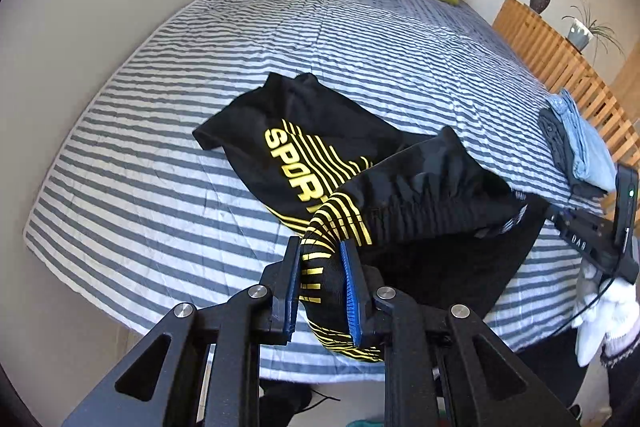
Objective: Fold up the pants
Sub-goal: 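Lift the black garment with both grippers and shake it open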
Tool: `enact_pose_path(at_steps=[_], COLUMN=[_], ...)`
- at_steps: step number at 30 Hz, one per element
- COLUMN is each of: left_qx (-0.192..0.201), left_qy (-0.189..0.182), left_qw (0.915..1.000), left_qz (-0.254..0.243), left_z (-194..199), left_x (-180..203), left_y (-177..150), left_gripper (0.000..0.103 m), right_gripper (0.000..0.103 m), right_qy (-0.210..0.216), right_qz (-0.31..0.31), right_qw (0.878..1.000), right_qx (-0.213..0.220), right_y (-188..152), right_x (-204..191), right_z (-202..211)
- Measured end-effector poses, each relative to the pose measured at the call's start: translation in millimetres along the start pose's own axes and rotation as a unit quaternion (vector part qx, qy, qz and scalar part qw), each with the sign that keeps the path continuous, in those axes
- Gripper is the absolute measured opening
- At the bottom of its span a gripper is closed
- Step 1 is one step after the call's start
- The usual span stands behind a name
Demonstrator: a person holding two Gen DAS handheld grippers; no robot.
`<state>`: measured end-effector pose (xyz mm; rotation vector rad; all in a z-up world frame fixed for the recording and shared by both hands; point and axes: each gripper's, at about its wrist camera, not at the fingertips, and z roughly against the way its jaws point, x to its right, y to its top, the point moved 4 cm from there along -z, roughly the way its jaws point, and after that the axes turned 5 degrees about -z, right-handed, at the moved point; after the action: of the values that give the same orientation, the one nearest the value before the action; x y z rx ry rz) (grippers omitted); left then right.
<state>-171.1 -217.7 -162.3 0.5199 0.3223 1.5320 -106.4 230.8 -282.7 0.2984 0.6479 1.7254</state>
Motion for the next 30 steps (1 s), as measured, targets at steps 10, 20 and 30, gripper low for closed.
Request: enact_pose_path(at_steps=[10, 20, 30], left_qx=[0.058, 0.092, 0.284], left_qy=[-0.096, 0.015, 0.095], left_qw=[0.9934, 0.9934, 0.9523], left_qz=[-0.025, 0.067, 0.056], left_z=[62, 71, 308], left_x=[39, -85, -116], left_y=[-4, 107, 161], left_gripper=[0.019, 0.015, 0.015], right_gripper=[0.003, 0.003, 0.003], right_qy=[-0.055, -0.051, 0.112], right_qz=[0.051, 0.102, 0.121], right_qw=[0.992, 0.990, 0.956], right_qx=[0.098, 0.077, 0.243], right_y=[65, 223, 360], right_x=[7, -133, -248], right_z=[111, 17, 166])
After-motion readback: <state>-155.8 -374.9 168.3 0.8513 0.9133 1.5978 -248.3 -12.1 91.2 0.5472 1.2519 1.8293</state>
